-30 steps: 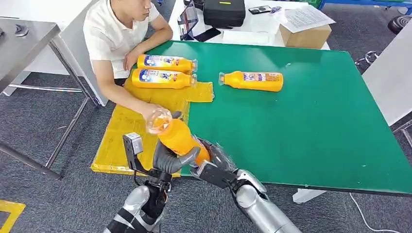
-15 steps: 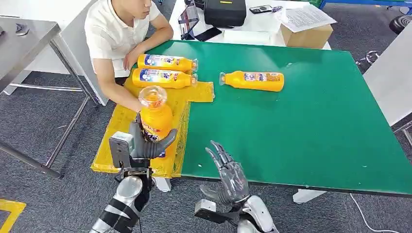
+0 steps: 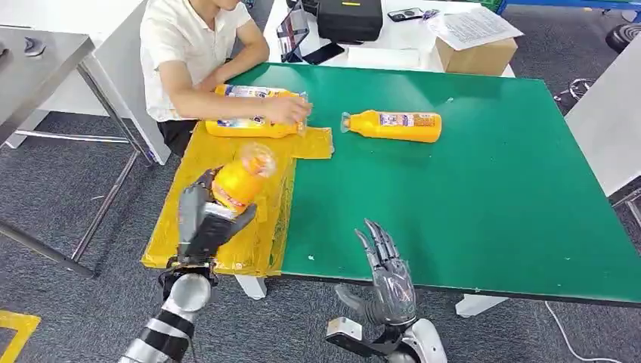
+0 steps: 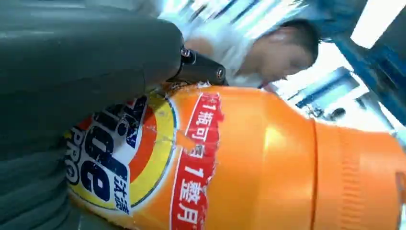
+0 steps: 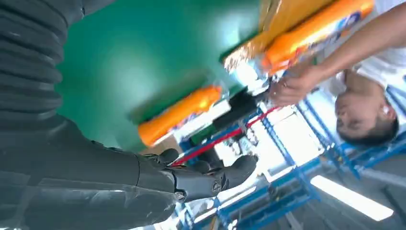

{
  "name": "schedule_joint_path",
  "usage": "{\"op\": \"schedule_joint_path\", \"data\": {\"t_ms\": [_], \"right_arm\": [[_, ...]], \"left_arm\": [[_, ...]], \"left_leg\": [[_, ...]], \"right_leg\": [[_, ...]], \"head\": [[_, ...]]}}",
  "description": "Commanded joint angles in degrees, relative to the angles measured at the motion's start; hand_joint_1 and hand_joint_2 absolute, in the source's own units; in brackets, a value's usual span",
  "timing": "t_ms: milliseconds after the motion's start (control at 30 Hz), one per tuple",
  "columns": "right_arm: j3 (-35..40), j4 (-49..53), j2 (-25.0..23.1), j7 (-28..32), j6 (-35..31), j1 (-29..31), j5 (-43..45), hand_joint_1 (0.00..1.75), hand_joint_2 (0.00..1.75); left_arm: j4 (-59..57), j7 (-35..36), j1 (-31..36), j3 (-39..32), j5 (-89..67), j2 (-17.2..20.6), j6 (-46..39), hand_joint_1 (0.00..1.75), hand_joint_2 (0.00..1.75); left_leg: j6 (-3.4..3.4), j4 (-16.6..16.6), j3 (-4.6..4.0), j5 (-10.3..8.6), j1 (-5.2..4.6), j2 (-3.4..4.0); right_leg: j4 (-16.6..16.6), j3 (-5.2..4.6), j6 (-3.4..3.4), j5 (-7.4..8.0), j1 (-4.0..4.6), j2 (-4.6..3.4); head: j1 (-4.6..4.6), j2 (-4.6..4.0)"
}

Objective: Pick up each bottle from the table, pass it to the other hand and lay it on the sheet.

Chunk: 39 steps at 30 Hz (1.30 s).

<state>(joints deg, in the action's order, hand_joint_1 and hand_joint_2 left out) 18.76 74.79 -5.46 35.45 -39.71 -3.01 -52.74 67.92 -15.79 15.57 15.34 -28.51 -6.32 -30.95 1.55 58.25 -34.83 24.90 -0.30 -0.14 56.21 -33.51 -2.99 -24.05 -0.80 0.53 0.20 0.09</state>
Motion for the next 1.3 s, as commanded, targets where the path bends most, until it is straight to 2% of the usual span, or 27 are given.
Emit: {"op": "schedule_joint_path", "data": {"t_ms": [33,133,300,433,467,500,533,600,667,767,833,933,1033,1133,1167,1233,1267,1300], "right_arm": [[-1.31,0.31,-0.89,-0.30,-0.29,2.21,1.21,0.00,1.75],[0.73,-1.61,-0.83,0.32,-0.29,2.87,4.75,0.00,1.75],[1.78,-4.00,-1.00,2.34,-0.29,3.65,9.78,0.00,1.75],[1.73,-4.07,-1.05,2.47,-0.29,3.65,9.82,0.00,1.75],[1.37,-4.15,-1.15,2.64,-0.29,3.57,9.50,0.00,1.75],[1.06,-4.45,-1.30,2.61,-0.29,3.51,8.89,0.00,1.75],[1.04,-4.77,-1.38,3.27,-0.29,3.41,9.76,0.00,1.75],[1.09,-5.74,-1.39,4.35,-0.29,3.42,9.74,0.00,1.75],[1.29,-5.90,-1.22,4.55,-0.29,3.40,9.72,0.00,1.75],[1.11,-5.87,-1.17,4.55,-0.29,3.32,9.79,0.00,1.75],[0.24,-5.73,-1.18,4.55,-0.29,2.93,8.90,0.00,1.75],[-0.35,-5.46,-0.47,4.52,-0.29,2.50,8.70,0.00,1.75],[0.66,-5.28,0.36,3.36,-0.29,2.26,7.27,0.00,1.75],[-1.16,-4.05,-0.11,2.57,-0.29,1.00,3.71,0.00,1.75],[-1.15,-3.64,-0.02,2.54,-0.29,0.57,3.60,0.00,1.75],[-4.86,-2.12,-1.11,0.15,-0.29,-0.22,-5.60,0.00,1.75],[-4.92,-2.27,-1.03,0.20,-0.29,-0.10,-5.54,0.00,1.75],[-4.42,-5.35,0.36,-5.93,-0.29,1.18,-9.85,0.00,1.75]], "left_arm": [[-29.25,9.19,15.06,4.06,-21.90,4.93,7.95,1.75,1.75],[-33.84,8.88,18.65,5.60,-25.74,5.57,12.47,1.75,1.75],[-36.57,5.10,20.32,2.46,-21.70,5.31,20.37,1.75,1.75],[-36.58,4.90,20.12,2.34,-21.51,5.39,20.45,1.75,1.75],[-36.27,4.10,19.81,1.60,-20.05,5.12,21.74,1.29,1.75],[-35.88,2.83,19.44,0.54,-17.89,4.86,23.38,0.35,1.75],[-35.49,1.62,19.02,0.02,-16.11,4.66,25.26,0.00,1.75],[-33.56,-2.03,17.76,-2.12,-9.16,4.41,31.51,0.00,1.75],[-31.39,-3.63,17.44,-0.86,-6.22,5.03,35.83,0.00,1.75],[-30.48,-2.75,17.46,-0.78,-4.52,4.96,37.84,0.00,1.75],[-27.26,-2.89,17.02,2.06,-2.57,5.25,39.63,0.00,1.75],[-19.17,-2.01,15.93,11.64,-3.43,6.45,41.02,0.00,1.75],[-11.64,-1.81,13.46,16.04,-3.19,6.57,36.94,0.00,1.75],[-2.55,-4.19,9.00,15.05,-2.41,5.14,28.03,0.00,1.75],[0.56,-2.90,7.52,15.86,-2.86,5.16,27.62,0.00,1.75],[9.56,-12.94,1.56,12.48,0.69,1.79,15.43,0.00,1.75],[11.28,-12.66,0.71,13.03,0.60,1.80,15.23,0.00,1.75],[16.56,-17.25,-3.45,10.84,6.92,-1.16,10.25,0.00,1.75]], "left_leg": [[-0.12,-0.08,0.27,-0.02,0.06,-0.02],[-0.10,-0.02,0.08,-0.02,0.04,0.11],[-0.12,-0.01,0.16,-0.02,0.08,0.15],[-0.11,-0.03,0.17,-0.02,0.06,0.16],[-0.15,-0.04,0.29,0.02,0.09,0.20],[-0.10,-0.05,0.16,-0.04,0.04,0.18],[-0.14,-0.07,0.27,-0.01,0.07,0.23],[-0.12,-0.05,0.21,-0.03,0.06,0.21],[-0.12,-0.08,0.23,-0.05,0.05,0.19],[-0.15,-0.04,0.25,-0.01,0.08,0.14],[-0.14,-0.04,0.29,0.00,0.06,0.18],[-0.09,-0.02,0.14,-0.06,0.03,-0.01],[-0.11,-0.01,0.20,-0.03,0.06,-0.07],[-0.08,-0.02,0.14,-0.02,0.02,0.00],[-0.10,-0.02,0.19,0.01,0.03,0.02],[-0.11,-0.01,0.17,0.04,0.02,0.00],[-0.06,-0.05,0.08,-0.03,-0.04,0.00],[-0.10,-0.01,0.15,0.05,0.01,0.01]], "right_leg": [[-0.08,0.27,0.13,0.01,0.05,-0.01],[0.00,0.05,0.12,0.06,0.04,-0.05],[0.02,0.14,0.15,0.03,0.08,-0.12],[0.00,0.16,0.14,0.03,0.06,-0.11],[-0.02,0.28,0.18,0.00,0.09,-0.16],[0.00,0.14,0.11,0.05,0.04,-0.14],[-0.01,0.24,0.16,0.04,0.07,-0.20],[-0.01,0.18,0.14,0.05,0.06,-0.17],[-0.04,0.20,0.14,0.06,0.04,-0.16],[-0.02,0.25,0.17,0.01,0.08,-0.13],[-0.01,0.29,0.16,0.01,0.06,-0.17],[0.02,0.18,0.10,0.02,0.03,0.00],[-0.01,0.26,0.13,-0.02,0.06,0.07],[0.01,0.17,0.10,-0.01,0.02,0.00],[0.00,0.23,0.12,-0.04,0.03,-0.02],[0.02,0.21,0.12,-0.07,0.03,0.00],[0.00,0.08,0.07,-0.02,-0.03,0.01],[0.00,0.18,0.10,-0.07,0.02,-0.01]], "head": [[-0.02,0.00],[0.00,0.00],[-0.02,0.00],[-0.02,0.00],[0.00,0.00],[0.00,0.00],[0.00,0.00],[0.00,0.00],[-0.02,0.00],[0.02,0.00],[0.02,0.00],[-0.02,0.00],[0.00,0.00],[-0.02,0.00],[-0.02,0.00],[-0.02,0.00],[0.00,0.00],[0.00,0.00]]}}
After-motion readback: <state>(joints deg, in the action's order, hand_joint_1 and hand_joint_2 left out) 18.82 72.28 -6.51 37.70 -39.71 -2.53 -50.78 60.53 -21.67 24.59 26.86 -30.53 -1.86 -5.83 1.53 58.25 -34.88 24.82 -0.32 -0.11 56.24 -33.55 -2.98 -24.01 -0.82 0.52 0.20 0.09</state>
